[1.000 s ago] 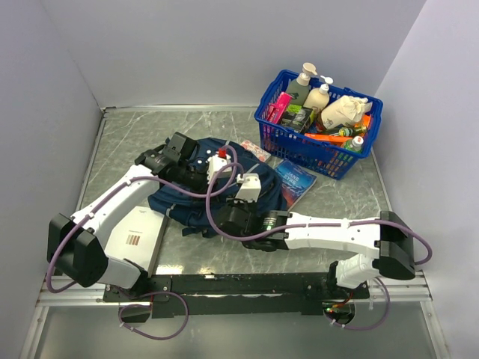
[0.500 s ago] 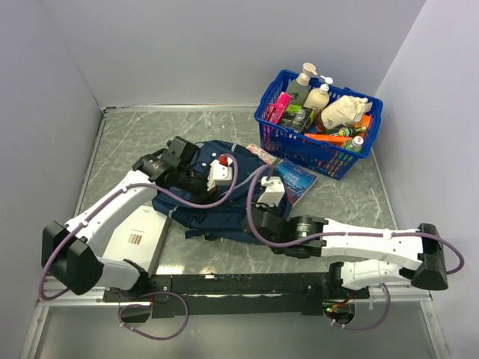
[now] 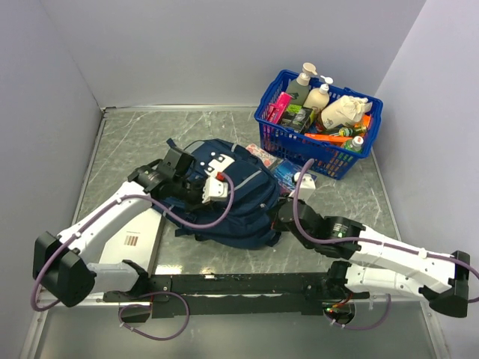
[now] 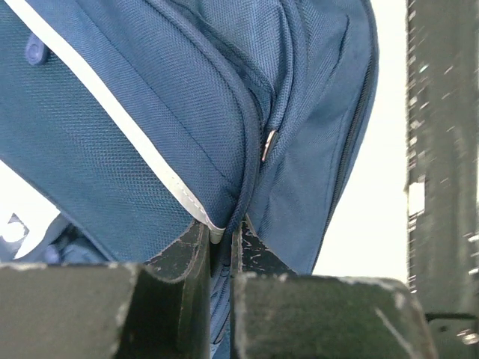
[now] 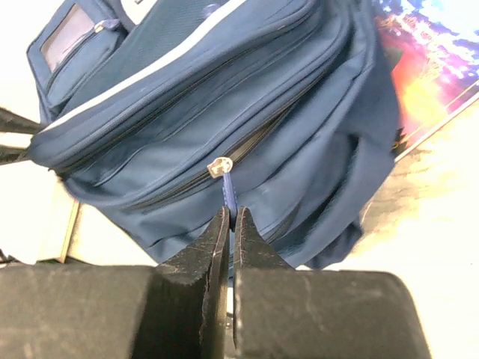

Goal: Pack the student bag
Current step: Zip the student bag at the center of the board.

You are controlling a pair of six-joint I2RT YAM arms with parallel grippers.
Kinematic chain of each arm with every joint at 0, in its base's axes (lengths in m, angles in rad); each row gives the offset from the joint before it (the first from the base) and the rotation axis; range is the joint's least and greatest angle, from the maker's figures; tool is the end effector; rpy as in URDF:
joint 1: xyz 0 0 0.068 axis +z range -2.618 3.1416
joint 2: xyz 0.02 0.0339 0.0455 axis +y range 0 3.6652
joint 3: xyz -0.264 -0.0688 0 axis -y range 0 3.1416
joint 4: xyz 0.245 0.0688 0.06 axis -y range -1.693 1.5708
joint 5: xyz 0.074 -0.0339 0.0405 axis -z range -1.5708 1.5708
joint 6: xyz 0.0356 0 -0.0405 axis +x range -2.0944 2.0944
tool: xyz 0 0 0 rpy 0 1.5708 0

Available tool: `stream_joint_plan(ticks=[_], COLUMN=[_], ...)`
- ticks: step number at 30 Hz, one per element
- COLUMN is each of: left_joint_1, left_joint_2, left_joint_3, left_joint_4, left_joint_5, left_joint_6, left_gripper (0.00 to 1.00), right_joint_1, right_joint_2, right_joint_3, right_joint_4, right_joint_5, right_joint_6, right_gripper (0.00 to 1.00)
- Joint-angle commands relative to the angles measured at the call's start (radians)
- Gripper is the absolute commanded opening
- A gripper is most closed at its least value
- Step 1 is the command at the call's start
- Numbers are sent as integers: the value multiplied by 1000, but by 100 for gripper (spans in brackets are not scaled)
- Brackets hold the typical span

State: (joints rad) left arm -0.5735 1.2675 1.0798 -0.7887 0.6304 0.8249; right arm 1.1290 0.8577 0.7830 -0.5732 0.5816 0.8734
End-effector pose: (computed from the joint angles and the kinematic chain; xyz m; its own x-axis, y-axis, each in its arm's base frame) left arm 0.1991 -0.1536 0.2935 0.0533 0.6719 -0.7387 0.9968 0.0088 0.0799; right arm 0.0941 0.1533 0.2921 -0.6012 0.2270 -0.7662 -0.1670 0.9019 0.3983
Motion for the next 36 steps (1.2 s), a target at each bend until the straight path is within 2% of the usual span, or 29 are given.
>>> stream_joint_plan(ticks=[1, 6, 11, 13, 14, 15, 17, 19, 20, 23, 25, 26, 27, 29, 31, 32, 33, 36], left_joint_1=[18, 18, 20, 21, 23, 23, 23, 21, 21, 9, -5, -9, -15, -46, -92, -136, -149, -183], left_joint_2=[-102, -146, -304, -365, -376, -384, -378, -361, -353, -310, -249, -228, -188, -154, -126, -125, -122, -91], left_joint_3=[15, 48, -133, -199, -210, -218, -204, -160, -141, -38, 43, 63, 75, 80, 34, 13, -10, -58], left_joint_4=[-69, -147, -61, 0, 11, 20, -1, -59, -72, -99, -104, -77, -51, 0, 121, 172, 260, 325], left_joint_5=[-158, -247, -394, -403, -403, -387, -350, -267, -232, -91, 7, 37, 55, 95, 45, -50, -87, -175], left_joint_6=[170, 357, 583, 606, 587, 553, 425, 343, 251, 40, -64, -169, -231, -396, -499, -606, -651, -763], left_gripper=[1, 1, 1, 4, 12, 23, 56, 65, 79, 93, 98, 100, 97, 96, 96, 96, 96, 96], right_joint_1=[-69, -86, -86, -84, -81, -75, -57, -48, -46, -38, -37, -37, -37, -37, -37, -38, -37, -38], right_joint_2=[-26, 30, 86, 86, 83, 81, 64, 46, 40, 17, 11, 9, 7, 3, -11, -17, -22, -48], right_joint_3=[-17, -28, -44, -50, -60, -68, -83, -109, -129, -159, -168, -175, -179, -188, -195, -205, -209, -231], right_joint_4=[-21, 51, 140, 177, 190, 208, 223, 249, 263, 311, 328, 338, 348, 357, 363, 369, 381, 410], right_joint_5=[44, 11, -23, -43, -57, -72, -81, -103, -117, -170, -198, -204, -210, -217, -218, -221, -223, -239], right_joint_6=[-108, -160, -192, -195, -197, -197, -203, -206, -211, -231, -243, -247, -252, -255, -257, -258, -258, -263], right_gripper=[0, 0, 0, 0, 0, 0, 0, 0, 0, 0, 0, 0, 0, 0, 0, 0, 0, 0])
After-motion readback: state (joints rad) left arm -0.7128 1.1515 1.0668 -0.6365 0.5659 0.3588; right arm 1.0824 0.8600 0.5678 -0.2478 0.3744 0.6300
